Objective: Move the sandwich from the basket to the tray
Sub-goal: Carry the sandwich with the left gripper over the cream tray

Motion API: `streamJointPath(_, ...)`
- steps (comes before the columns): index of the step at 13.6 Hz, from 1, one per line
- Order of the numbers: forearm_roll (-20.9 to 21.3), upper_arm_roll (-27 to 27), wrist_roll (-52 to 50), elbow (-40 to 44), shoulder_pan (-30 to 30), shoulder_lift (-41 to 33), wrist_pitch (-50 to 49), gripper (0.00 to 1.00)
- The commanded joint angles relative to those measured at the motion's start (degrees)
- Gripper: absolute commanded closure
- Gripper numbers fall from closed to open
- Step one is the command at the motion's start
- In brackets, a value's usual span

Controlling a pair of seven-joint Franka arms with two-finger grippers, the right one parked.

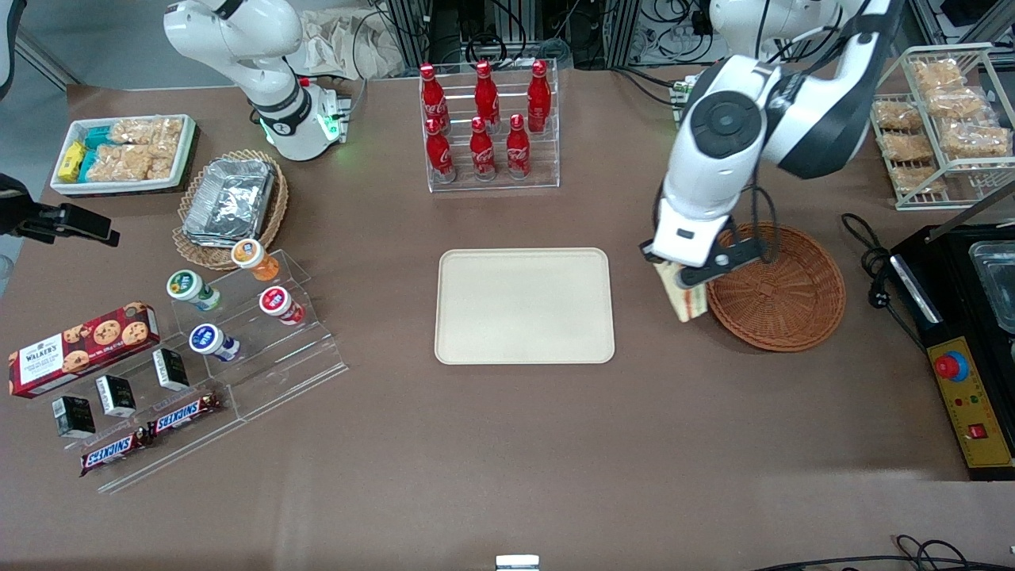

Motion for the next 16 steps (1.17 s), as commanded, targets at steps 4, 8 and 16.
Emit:
streamJointPath(4,8.0,-5.4,0.1,6.4,-2.3,15.4,6.2,1.00)
streamJointPath(8,10.2,-5.3,-0.3,5.9,-4.8,21.5,12.5,1.00)
streamJointPath(16,19.1,-5.1,-6.3,5.8,-7.2,29.3,18.3,0.72)
